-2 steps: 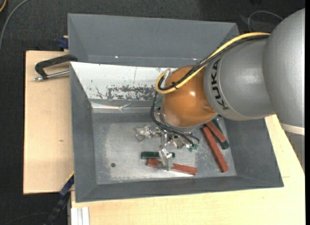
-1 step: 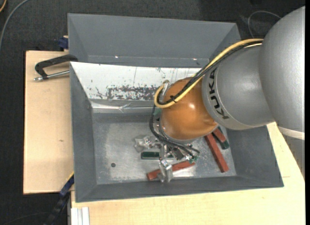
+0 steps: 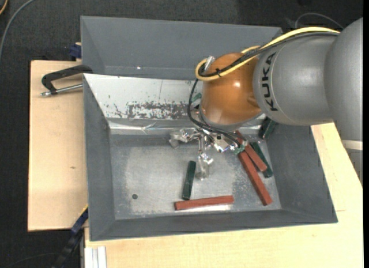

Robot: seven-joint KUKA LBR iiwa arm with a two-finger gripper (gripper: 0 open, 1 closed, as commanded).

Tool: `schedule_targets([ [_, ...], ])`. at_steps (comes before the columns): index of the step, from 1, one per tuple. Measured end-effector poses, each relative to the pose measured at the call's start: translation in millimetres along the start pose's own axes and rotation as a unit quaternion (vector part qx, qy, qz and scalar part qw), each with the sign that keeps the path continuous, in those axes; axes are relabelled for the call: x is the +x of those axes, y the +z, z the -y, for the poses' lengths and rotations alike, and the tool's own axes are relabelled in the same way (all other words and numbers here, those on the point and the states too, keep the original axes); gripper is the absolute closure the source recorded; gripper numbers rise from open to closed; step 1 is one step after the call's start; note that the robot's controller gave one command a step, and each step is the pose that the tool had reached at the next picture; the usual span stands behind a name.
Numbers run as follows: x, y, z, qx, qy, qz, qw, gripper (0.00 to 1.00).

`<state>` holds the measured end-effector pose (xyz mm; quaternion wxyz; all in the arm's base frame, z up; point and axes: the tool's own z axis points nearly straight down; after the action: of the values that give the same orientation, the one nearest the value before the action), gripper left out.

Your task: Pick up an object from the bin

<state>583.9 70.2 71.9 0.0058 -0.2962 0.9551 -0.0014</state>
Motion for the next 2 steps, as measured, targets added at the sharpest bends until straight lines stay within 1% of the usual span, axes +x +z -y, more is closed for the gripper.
schedule_targets([
  [1,-15.4,1,-36,-0.003,-0.084,-0.0012,0.9965,0.00],
  [2,-19.5,-64,-22,-0.001,-0.156,0.0012,0.9878,0.00],
])
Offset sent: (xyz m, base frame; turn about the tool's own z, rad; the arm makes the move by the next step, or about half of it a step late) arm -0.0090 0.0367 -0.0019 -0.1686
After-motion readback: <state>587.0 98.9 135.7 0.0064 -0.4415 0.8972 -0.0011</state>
